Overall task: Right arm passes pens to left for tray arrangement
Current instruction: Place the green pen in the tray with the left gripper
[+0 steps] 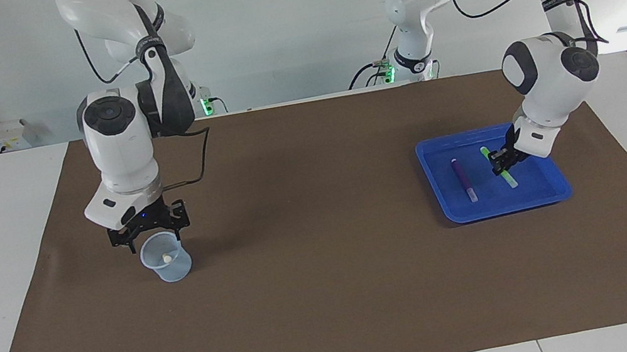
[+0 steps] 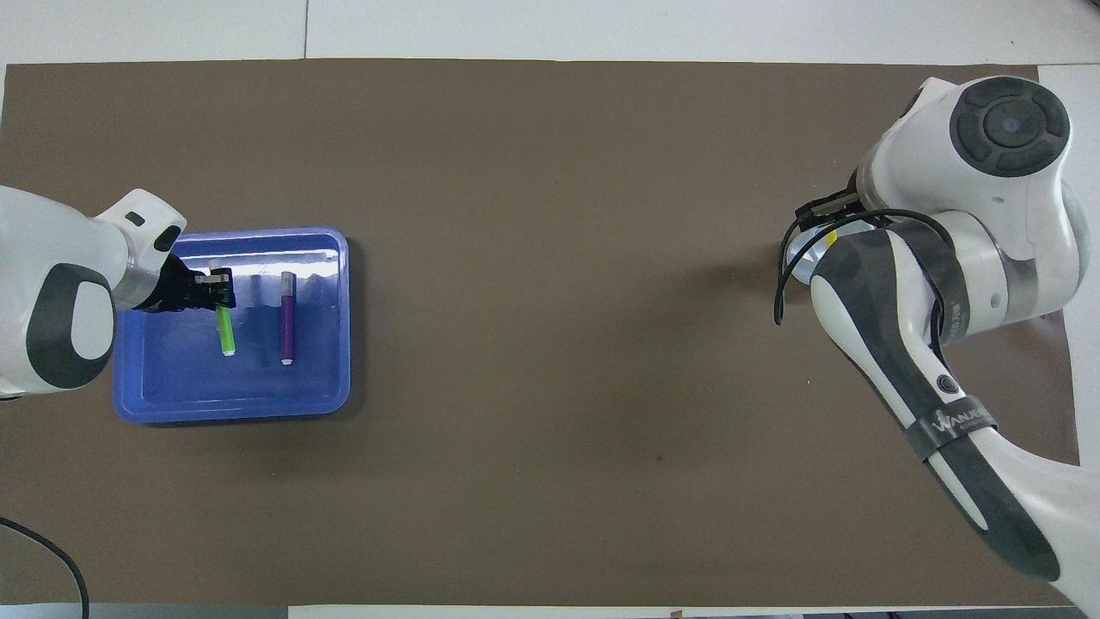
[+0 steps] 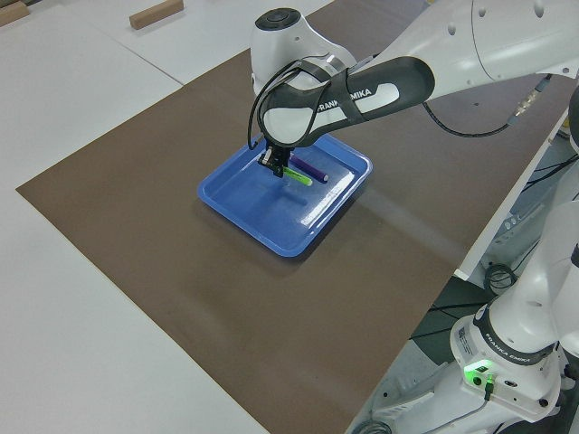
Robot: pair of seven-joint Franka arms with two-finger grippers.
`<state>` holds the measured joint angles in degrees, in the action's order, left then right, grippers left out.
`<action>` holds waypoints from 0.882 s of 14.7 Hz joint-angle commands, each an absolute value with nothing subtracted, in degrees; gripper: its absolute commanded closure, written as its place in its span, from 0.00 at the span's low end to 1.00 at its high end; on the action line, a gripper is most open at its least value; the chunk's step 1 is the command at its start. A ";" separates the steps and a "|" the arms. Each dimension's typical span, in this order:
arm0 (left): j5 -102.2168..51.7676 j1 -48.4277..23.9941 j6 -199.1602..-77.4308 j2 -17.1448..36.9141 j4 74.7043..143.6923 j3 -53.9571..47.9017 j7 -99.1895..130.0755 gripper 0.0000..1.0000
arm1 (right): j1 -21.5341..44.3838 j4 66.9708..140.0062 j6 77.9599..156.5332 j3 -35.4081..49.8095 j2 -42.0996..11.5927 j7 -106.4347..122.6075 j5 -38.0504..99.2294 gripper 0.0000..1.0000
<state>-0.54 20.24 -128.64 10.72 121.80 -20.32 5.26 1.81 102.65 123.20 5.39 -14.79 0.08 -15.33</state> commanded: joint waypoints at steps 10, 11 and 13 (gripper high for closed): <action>3.08 22.41 -130.25 11.69 122.78 -20.57 3.52 0.00 | 0.70 107.84 132.45 5.10 -15.47 2.02 -16.00 0.57; 3.08 22.41 -130.17 11.69 122.61 -20.57 3.43 0.00 | 0.70 108.10 132.80 4.92 -15.38 2.02 -16.00 0.61; 3.08 22.41 -129.47 11.69 121.82 -20.57 3.43 0.00 | 0.70 108.54 132.89 4.57 -15.38 2.02 -16.00 0.62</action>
